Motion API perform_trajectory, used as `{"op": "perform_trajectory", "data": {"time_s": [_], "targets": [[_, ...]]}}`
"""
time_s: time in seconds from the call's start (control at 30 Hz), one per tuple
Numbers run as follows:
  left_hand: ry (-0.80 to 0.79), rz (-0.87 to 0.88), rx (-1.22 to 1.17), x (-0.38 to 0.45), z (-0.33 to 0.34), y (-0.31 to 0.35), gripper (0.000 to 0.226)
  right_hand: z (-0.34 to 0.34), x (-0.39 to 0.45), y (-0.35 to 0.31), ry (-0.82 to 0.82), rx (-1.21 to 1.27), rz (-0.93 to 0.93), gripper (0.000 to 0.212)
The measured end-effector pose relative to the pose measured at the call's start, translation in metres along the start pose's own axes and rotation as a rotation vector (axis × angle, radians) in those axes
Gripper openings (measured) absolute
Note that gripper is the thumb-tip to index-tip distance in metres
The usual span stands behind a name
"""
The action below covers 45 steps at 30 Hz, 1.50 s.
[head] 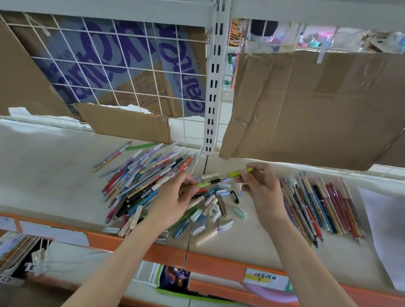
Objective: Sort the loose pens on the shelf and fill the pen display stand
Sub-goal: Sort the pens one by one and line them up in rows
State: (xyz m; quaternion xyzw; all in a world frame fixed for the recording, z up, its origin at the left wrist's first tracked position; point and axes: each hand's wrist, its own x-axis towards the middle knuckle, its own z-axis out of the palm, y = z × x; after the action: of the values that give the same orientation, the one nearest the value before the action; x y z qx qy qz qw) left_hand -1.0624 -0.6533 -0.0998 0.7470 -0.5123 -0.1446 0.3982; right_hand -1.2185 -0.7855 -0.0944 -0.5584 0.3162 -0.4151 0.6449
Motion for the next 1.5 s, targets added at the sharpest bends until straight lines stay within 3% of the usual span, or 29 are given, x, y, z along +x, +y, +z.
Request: {"op": "perform_trajectory", "data": {"time_s": [0.3, 0.5, 0.57, 0.73, 0.8, 1.03, 1.13, 1.27, 1.5], "targets": [[0.044, 0.003, -0.058, -0.001, -0.001, 0.002, 0.008, 0.003, 0.0, -0.009, 0.036, -0.118, -0.109, 0.014], [0.019, 0.005, -0.099, -0.004, 0.006, 0.012, 0.007, 0.016, -0.01, -0.005, -0.117, -0.203, -0.043, 0.012], [-0.007, -0.079, -0.156, -0.005, 0.011, 0.015, 0.01, 0.02, -0.013, -0.002, -0.131, -0.168, -0.025, 0.008], [-0.143, -0.517, -0.936, -0.011, 0.01, 0.015, 0.02, 0.02, -0.014, -0.001, -0.238, -0.13, -0.006, 0.01], [-0.19, -0.579, -1.058, -0.013, 0.008, 0.013, 0.02, 0.022, -0.015, -0.001, -0.285, -0.125, -0.006, 0.012], [-0.302, -0.513, -1.12, -0.012, -0.002, 0.018, 0.009, 0.028, -0.014, -0.011, -0.341, -0.02, 0.006, 0.019], [-0.363, -0.511, -1.108, -0.013, -0.005, 0.022, 0.002, 0.028, -0.012, -0.015, -0.371, 0.064, 0.096, 0.022], [-0.382, -0.492, -1.044, -0.013, -0.005, 0.027, 0.013, 0.03, -0.012, -0.017, -0.39, 0.17, 0.209, 0.017], [-0.365, -0.494, -0.998, -0.012, -0.007, 0.027, 0.019, 0.029, -0.01, -0.016, -0.379, 0.186, 0.237, 0.02]]}}
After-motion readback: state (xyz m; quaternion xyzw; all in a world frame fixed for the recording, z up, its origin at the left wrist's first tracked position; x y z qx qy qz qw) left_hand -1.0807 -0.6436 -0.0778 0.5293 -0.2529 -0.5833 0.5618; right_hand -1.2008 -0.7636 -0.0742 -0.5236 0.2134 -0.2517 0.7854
